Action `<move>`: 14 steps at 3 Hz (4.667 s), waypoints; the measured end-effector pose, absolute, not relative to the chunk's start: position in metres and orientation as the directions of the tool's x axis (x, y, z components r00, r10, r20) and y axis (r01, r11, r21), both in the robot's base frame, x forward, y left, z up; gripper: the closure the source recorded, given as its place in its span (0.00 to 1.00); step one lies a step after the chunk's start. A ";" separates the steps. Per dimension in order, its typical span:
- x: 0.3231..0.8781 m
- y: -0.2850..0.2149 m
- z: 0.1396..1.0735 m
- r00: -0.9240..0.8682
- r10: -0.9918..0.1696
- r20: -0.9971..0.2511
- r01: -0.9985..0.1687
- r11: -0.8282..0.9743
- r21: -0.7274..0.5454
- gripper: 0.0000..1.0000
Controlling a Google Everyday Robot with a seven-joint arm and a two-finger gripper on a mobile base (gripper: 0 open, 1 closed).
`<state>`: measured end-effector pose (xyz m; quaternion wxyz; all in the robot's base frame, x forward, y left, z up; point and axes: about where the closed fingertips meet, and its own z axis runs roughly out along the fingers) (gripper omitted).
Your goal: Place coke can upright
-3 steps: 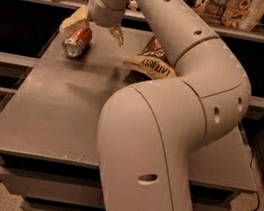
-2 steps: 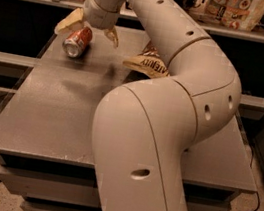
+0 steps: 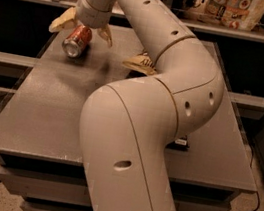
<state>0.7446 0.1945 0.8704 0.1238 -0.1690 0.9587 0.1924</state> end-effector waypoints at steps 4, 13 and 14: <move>0.772 0.207 0.871 -0.897 -0.241 -0.371 -0.361 0.884 0.298 0.00; 0.700 0.186 0.915 -0.558 -0.500 -0.662 -0.798 0.543 0.262 1.00; 0.675 0.171 0.910 -0.466 -0.513 -0.721 -0.870 0.413 0.269 1.00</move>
Offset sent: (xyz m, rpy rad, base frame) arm 0.0238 0.0068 0.0153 -0.0323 -0.0536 -0.0750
